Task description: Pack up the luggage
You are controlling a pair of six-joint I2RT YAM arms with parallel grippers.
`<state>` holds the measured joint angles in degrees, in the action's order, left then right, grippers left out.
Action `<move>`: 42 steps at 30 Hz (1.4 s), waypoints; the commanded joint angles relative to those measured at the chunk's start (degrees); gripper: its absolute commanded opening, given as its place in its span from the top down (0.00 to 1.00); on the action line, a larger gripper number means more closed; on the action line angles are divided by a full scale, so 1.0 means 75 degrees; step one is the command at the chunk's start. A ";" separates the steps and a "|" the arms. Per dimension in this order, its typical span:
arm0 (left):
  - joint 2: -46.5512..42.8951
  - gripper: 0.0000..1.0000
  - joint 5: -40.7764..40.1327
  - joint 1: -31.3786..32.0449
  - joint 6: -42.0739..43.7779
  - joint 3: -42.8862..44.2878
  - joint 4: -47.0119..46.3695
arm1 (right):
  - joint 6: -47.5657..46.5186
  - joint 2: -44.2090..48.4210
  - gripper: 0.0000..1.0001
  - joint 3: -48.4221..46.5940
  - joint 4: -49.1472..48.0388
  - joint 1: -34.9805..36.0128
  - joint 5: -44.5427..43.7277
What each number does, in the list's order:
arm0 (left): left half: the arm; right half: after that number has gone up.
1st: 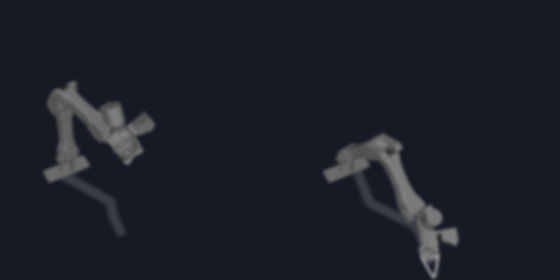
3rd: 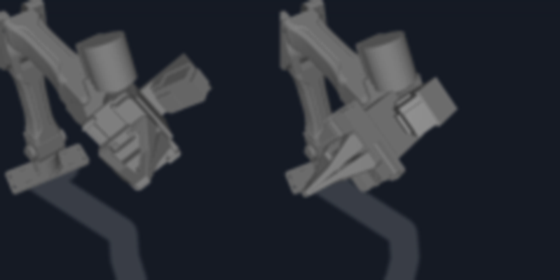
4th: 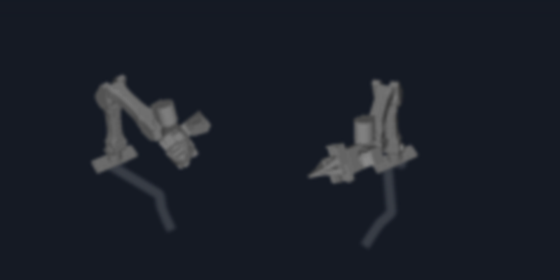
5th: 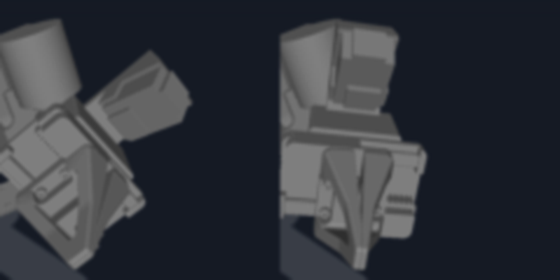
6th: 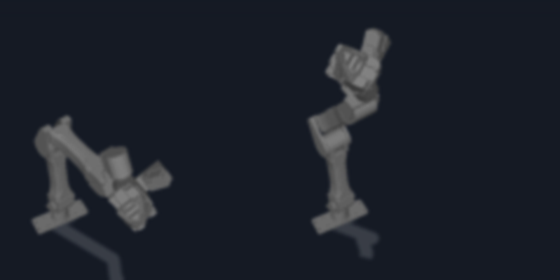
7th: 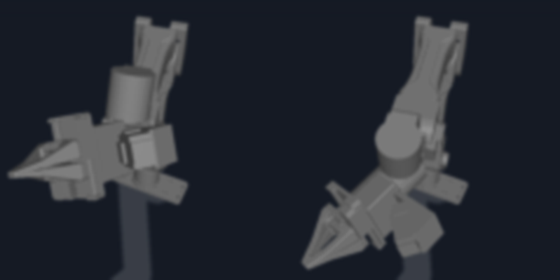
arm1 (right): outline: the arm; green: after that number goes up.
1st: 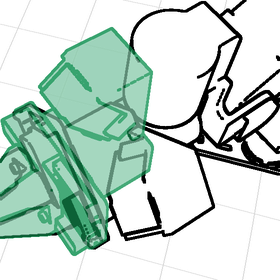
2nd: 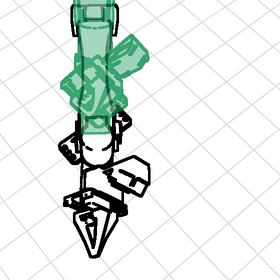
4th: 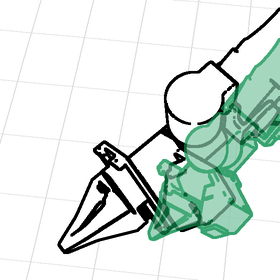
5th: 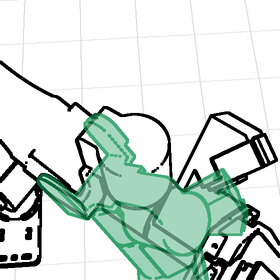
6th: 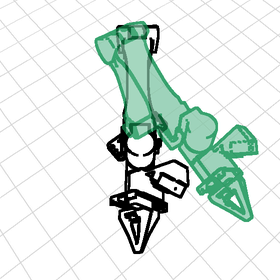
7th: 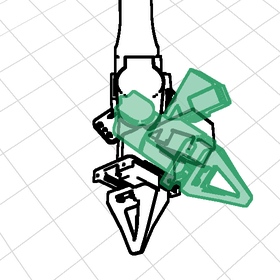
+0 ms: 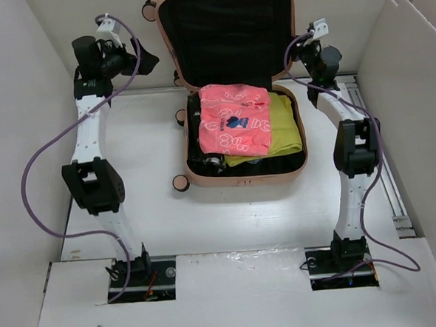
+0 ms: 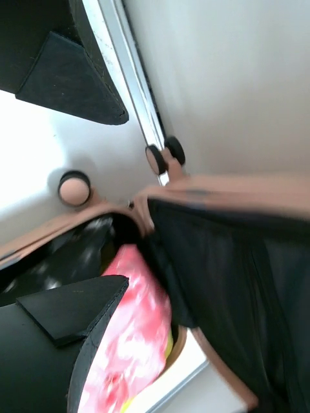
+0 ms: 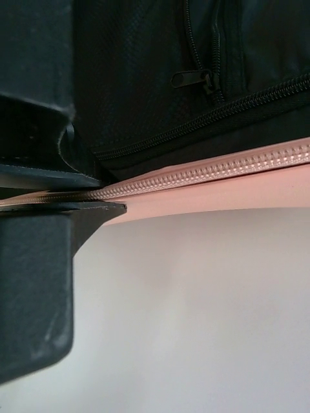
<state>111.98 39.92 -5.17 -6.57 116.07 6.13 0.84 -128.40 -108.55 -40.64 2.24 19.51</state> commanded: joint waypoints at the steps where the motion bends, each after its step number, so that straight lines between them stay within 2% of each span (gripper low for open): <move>1: -0.0973 0.01 0.0489 -0.0190 0.0185 -0.0486 0.0190 | 0.0450 0.1063 1.00 0.0456 -0.1178 0.0111 0.1172; 9: -0.2508 0.01 0.0490 -0.0916 0.0184 -0.2336 0.0554 | 0.0450 0.2821 1.00 0.3034 -0.1624 0.0029 0.1488; 14: -0.3808 0.01 0.0350 -0.1173 0.0594 -0.3637 0.0705 | 0.0380 0.3922 1.00 0.4790 -0.1869 0.0029 0.1419; 17: -0.4405 0.01 0.0150 -0.1174 0.0793 -0.3991 0.0881 | 0.0380 0.4310 1.00 0.5285 -0.1789 0.0029 0.1419; 19: -0.4653 0.01 -0.0107 -0.1174 0.0794 -0.4132 0.0963 | 0.0310 0.4767 0.96 0.5742 -0.1684 0.0029 0.1640; 20: -0.4874 0.01 -0.0201 -0.1174 0.0794 -0.4237 0.0964 | 0.0217 0.4942 0.91 0.5917 -0.1532 -0.0040 0.1815; 21: -0.4981 0.01 -0.0329 -0.1174 0.0712 -0.4238 0.0964 | 0.0077 0.5141 0.91 0.6116 -0.1437 -0.0041 0.1887; 26: -0.5461 0.01 -0.0811 -0.1174 0.0384 -0.4483 0.0893 | -0.0802 0.7132 0.88 0.7944 -0.0735 0.0040 0.1969; 29: -0.5544 0.01 -0.0811 -0.1174 0.0313 -0.4484 0.0893 | -0.1249 0.8375 0.77 0.8905 0.0214 0.0123 0.1771; 30: -0.5544 0.01 -0.0811 -0.1174 0.0313 -0.4484 0.0963 | -0.1249 0.8679 0.67 0.9151 0.0378 0.0123 0.1689; 31: -0.5544 0.01 -0.0881 -0.1174 0.0232 -0.4484 0.0964 | -0.1249 0.8984 0.34 0.9397 0.0728 0.0123 0.1688; 32: -0.5544 0.01 -0.0881 -0.1174 0.0231 -0.4484 0.0964 | -0.1249 0.9637 0.21 0.9782 0.1022 0.0123 0.1549; 35: -0.5463 0.01 -0.1092 -0.1174 0.0231 -0.4484 0.0965 | -0.1017 1.0823 0.01 1.0207 0.2579 0.0123 0.0788; 36: -0.5462 0.01 -0.1092 -0.1174 0.0231 -0.4484 0.0964 | -0.0794 1.1778 0.01 1.0382 0.3047 0.0123 0.0461; 37: -0.5462 0.01 -0.1011 -0.1174 0.0301 -0.4484 0.0859 | -0.0142 1.2785 0.01 1.0465 0.4015 0.0193 -0.0389; 40: -0.5276 0.01 -0.1010 -0.1174 0.0302 -0.4391 0.0777 | 0.1324 1.4034 0.01 1.0233 0.6161 0.0193 -0.2441; 41: -0.5113 0.01 -0.1010 -0.1174 0.0302 -0.4297 0.0776 | 0.1863 1.4293 0.03 1.0023 0.7863 0.0275 -0.3876; 42: -0.5006 0.01 -0.0894 -0.1174 0.0406 -0.4215 0.0776 | 0.2657 1.4481 0.05 0.9789 0.8576 0.0275 -0.4400</move>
<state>72.60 32.56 -13.89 -3.92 82.83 14.41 3.95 -23.75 -29.63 3.62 3.40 8.34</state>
